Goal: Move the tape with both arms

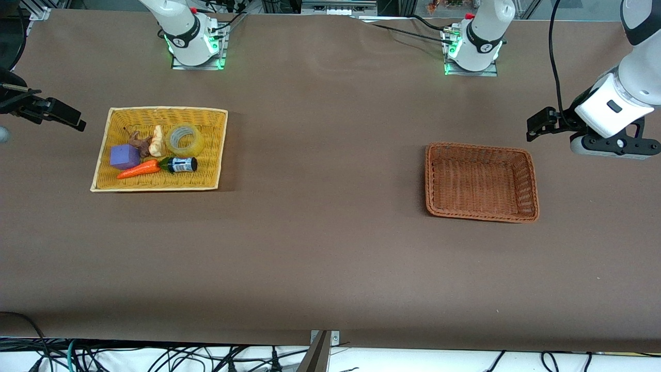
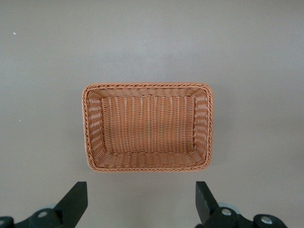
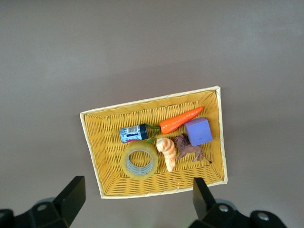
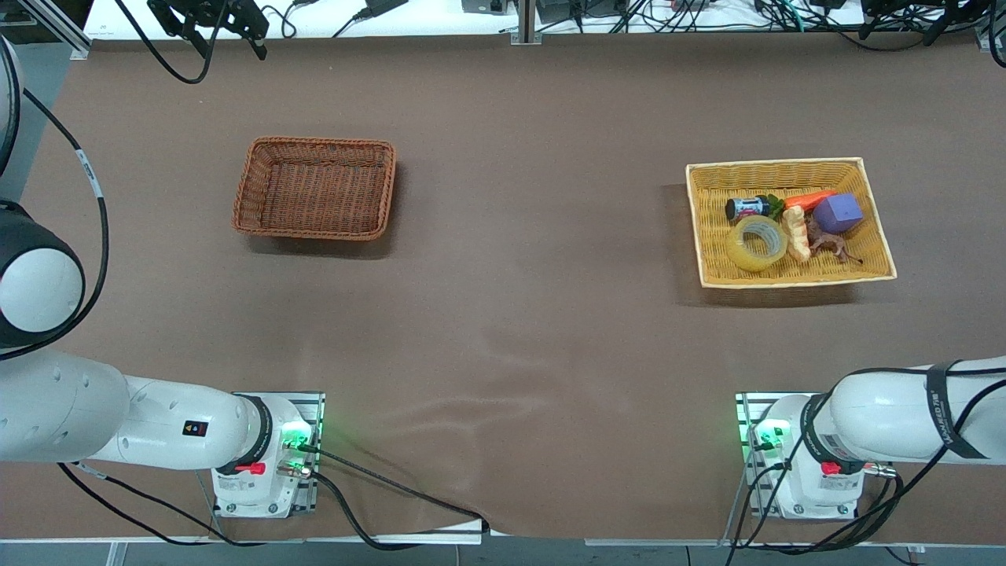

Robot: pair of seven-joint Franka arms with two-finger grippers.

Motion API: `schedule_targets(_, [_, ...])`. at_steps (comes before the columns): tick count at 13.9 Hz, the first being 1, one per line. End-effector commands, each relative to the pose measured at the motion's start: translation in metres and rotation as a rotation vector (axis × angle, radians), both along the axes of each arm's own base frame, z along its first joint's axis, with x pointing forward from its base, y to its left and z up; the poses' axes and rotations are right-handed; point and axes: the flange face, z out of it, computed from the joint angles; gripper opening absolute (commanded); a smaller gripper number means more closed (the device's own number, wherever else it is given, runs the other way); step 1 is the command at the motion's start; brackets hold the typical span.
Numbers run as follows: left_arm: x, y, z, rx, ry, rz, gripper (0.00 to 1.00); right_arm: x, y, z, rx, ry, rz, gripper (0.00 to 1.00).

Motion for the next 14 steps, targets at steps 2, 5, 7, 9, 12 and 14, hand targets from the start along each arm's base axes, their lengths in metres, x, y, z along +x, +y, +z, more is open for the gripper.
schedule_targets(2, [0.001, 0.001, 0.005, 0.026, 0.002, -0.016, 1.00, 0.001, -0.001, 0.005, -0.011, -0.005, 0.014, 1.00])
schedule_targets(5, [0.001, 0.000, 0.005, 0.024, 0.002, -0.019, 1.00, 0.001, -0.001, 0.005, -0.011, -0.007, 0.014, 1.00])
schedule_targets(7, [0.001, -0.002, 0.005, 0.025, 0.002, -0.029, 1.00, 0.001, -0.001, 0.005, -0.011, -0.007, 0.012, 1.00])
schedule_targets(9, [0.000, -0.008, 0.005, 0.025, 0.002, -0.042, 1.00, 0.001, -0.002, 0.005, -0.013, -0.007, 0.012, 1.00])
schedule_targets(12, [0.006, -0.007, 0.004, 0.025, 0.000, -0.038, 1.00, 0.001, -0.002, 0.005, -0.013, -0.007, 0.012, 1.00])
schedule_targets(14, [0.009, -0.003, 0.004, 0.025, -0.001, -0.030, 1.00, 0.001, -0.001, 0.005, -0.013, -0.005, 0.014, 1.00])
